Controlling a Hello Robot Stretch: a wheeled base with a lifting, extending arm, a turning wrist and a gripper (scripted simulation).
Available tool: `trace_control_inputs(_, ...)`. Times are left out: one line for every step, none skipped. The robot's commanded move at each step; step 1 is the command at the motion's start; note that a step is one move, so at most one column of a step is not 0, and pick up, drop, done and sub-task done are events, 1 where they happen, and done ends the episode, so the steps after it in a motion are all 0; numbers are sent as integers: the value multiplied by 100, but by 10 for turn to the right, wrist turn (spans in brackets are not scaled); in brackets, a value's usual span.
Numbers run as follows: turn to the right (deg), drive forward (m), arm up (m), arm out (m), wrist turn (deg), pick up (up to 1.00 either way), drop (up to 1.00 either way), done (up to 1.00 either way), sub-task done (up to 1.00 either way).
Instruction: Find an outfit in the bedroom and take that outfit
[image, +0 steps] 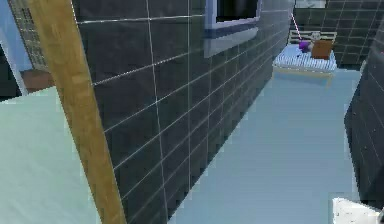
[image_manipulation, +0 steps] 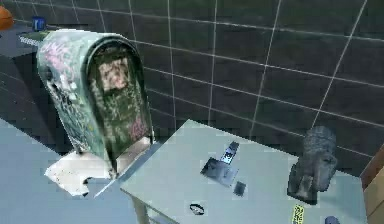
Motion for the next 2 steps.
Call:
trace_control_inputs(-450,0,0,0,0,0,0,0,0)
trace_control_inputs(-450,0,0,0,0,0,0,0,0)
